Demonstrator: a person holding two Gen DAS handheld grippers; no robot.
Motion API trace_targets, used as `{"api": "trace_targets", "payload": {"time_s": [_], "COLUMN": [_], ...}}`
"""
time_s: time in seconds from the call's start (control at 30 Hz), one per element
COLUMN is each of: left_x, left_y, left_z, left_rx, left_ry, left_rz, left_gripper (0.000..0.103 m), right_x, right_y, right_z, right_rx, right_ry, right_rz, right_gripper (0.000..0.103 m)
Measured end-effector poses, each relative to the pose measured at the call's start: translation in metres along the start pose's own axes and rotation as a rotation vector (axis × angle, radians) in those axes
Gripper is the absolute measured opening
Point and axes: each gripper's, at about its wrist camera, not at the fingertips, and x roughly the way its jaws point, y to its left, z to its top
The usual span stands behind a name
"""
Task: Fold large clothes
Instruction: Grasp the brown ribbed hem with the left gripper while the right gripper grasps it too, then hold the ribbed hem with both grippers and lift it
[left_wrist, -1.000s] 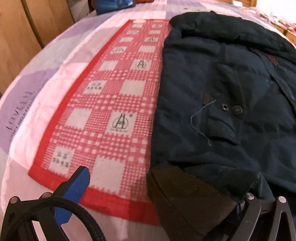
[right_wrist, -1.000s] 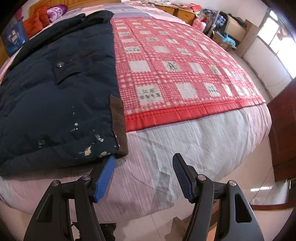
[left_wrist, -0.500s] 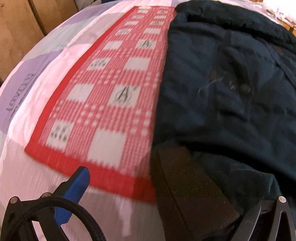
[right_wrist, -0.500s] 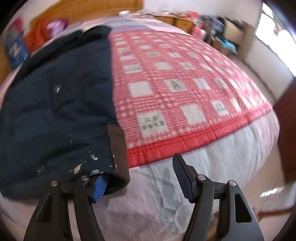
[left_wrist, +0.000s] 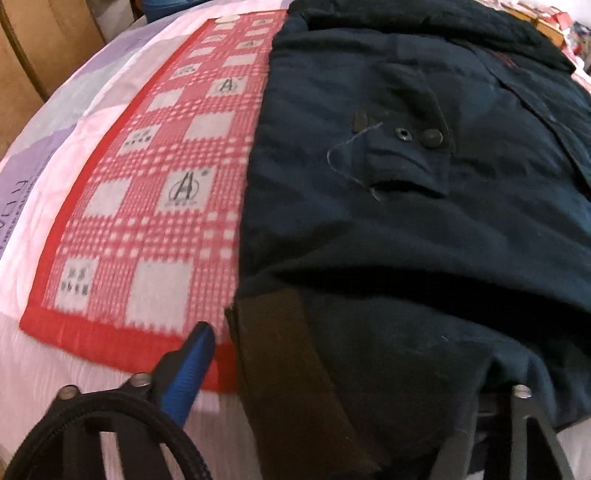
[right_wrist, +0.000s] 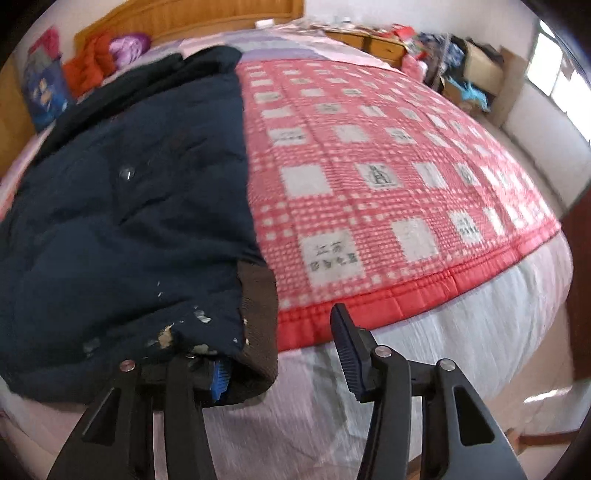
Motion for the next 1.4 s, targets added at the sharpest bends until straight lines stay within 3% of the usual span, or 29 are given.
{"api": "trace_targets", "payload": {"time_s": [0.13, 0.3, 0.33, 0.37, 0.4, 0.43, 0.5, 0.8, 1.1, 1.4], "left_x": [0.014, 0.010, 0.010, 0.007, 0.004, 0.001, -0.006, -0.034, -0.088, -0.115], "left_y": [0.009, 0.010, 0.012, 0.015, 0.018, 0.018, 0.019, 0.018, 0.024, 0.013], "left_z": [-0.001, -0.014, -0.016, -0.016, -0.015, -0.015, -0.017, -0.010, 0.015, 0.007], "left_rx": [-0.017, 0.045, 0.039, 0.017, 0.002, -0.008, -0.012, 0.016, 0.036, 0.111], "left_ry": [0.051, -0.050, -0.045, -0.040, -0.038, -0.031, -0.044, -0.091, -0.176, -0.130], "left_rz": [-0.086, -0.071, -0.065, -0.053, -0.062, -0.073, -0.092, -0.073, -0.075, -0.081], "left_gripper": [0.062, 0.073, 0.072, 0.060, 0.031, 0.022, 0.014, 0.012, 0.013, 0.013], "right_x": [0.004, 0.017, 0.017, 0.015, 0.012, 0.009, 0.002, -0.022, -0.070, -0.115], "right_y": [0.014, 0.015, 0.010, 0.005, 0.001, 0.000, 0.002, 0.002, 0.000, -0.015], "right_z": [-0.004, -0.002, -0.001, 0.001, 0.001, 0.000, -0.002, 0.002, 0.022, 0.025], "right_rx": [-0.058, -0.055, -0.040, -0.019, 0.000, 0.011, 0.017, 0.016, -0.013, -0.036], "right_ry": [0.029, 0.062, 0.055, 0.046, 0.041, 0.033, 0.016, -0.041, -0.102, -0.092], "right_rz": [0.006, 0.042, 0.039, 0.050, 0.079, 0.099, 0.095, 0.104, 0.129, 0.104], "right_gripper": [0.052, 0.051, 0.041, 0.033, 0.023, 0.017, 0.016, 0.016, 0.014, 0.010]}}
